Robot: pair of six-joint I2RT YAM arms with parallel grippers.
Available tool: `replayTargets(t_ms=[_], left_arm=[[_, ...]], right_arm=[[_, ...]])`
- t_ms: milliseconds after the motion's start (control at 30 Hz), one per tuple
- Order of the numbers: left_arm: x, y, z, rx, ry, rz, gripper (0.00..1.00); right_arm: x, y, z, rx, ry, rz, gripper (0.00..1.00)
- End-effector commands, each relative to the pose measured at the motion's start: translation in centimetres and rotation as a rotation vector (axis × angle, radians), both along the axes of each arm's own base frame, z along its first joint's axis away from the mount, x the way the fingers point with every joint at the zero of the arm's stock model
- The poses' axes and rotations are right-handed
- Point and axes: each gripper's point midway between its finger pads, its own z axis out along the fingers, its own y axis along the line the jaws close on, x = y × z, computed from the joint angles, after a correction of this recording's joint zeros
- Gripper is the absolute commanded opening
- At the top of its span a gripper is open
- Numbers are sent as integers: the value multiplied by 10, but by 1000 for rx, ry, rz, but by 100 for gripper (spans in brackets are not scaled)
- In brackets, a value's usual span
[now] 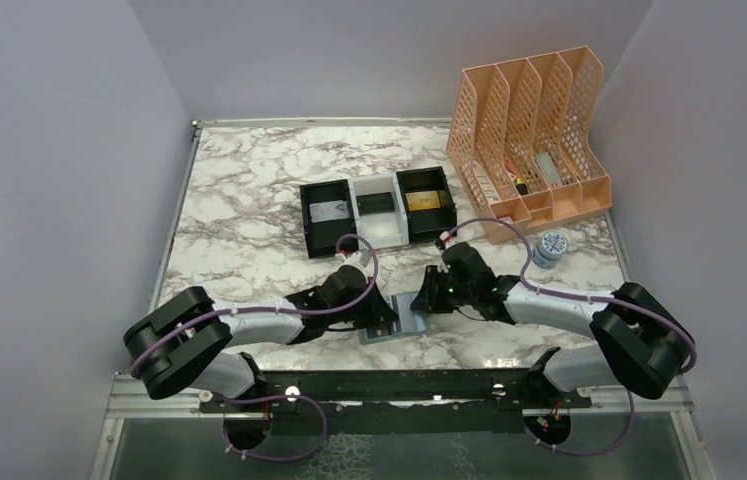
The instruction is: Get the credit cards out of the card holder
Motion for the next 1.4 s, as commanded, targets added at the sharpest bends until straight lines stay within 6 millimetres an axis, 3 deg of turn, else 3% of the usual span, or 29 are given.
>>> replayTargets(t_ms=[0,200,267,467,667,767,933,1367], left_arm=[[2,-3,3,-10,-15,-9,14],[3,-9,6,-17,-10,-24,13],[3,-8,6,-17,-15,-20,13],[1,-8,5,-16,-10,-34,15],[-1,-12,8,-35,-8,-54,26],[-1,-15,11,-55,-5,-58,25],[1,-16,13,-71,5,-30,13],[3,10,14,-87,-8,73,9]], right_arm=[[-1,3,14,9,-29,57,22],[-5,28,51,176,-54,119,22],[-6,33,53,207,-43,128,22],[-10,23,13,113,61,71,21],[-12,-4,-20,-23,78,-4,21],[-13,-6,-23,-40,77,12,21],[-13,-5,-22,-29,75,11,21],[-8,-9,-24,-57,67,-18,21]])
